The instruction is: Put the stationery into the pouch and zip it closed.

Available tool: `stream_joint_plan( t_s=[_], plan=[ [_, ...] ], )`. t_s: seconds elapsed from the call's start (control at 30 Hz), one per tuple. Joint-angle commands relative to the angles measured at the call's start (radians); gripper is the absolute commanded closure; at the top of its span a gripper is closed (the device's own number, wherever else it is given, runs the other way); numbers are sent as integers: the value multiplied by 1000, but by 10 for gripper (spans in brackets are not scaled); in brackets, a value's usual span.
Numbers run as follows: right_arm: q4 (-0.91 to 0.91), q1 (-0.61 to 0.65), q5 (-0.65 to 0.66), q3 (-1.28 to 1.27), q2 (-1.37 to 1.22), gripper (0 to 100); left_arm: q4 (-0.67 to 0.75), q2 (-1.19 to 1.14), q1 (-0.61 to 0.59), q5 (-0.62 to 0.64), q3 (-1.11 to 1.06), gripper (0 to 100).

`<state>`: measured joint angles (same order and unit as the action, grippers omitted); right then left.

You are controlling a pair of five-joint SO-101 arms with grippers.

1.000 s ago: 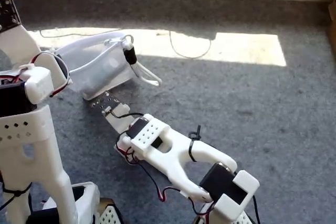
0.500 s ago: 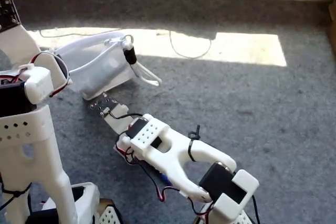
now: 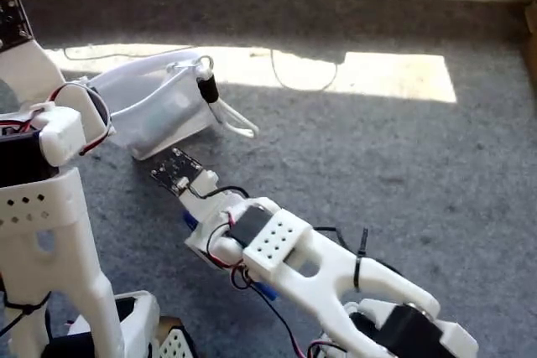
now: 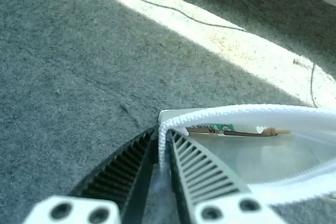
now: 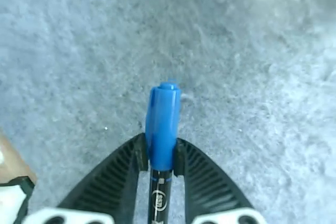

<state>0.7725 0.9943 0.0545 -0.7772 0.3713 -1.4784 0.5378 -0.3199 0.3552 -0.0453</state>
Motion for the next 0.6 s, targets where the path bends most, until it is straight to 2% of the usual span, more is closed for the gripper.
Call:
stream_joint_plan(
  t_s=[0.0, 0.43, 0.57],
  plan=[
    [5, -47, 9, -22, 183, 993, 21, 24, -10, 5, 10, 993],
    [8, -101, 5, -119, 591, 993, 15, 24, 160, 2, 13, 993],
    [4, -157, -91, -111, 682, 993, 15, 24, 216, 2, 22, 993]
  ],
)
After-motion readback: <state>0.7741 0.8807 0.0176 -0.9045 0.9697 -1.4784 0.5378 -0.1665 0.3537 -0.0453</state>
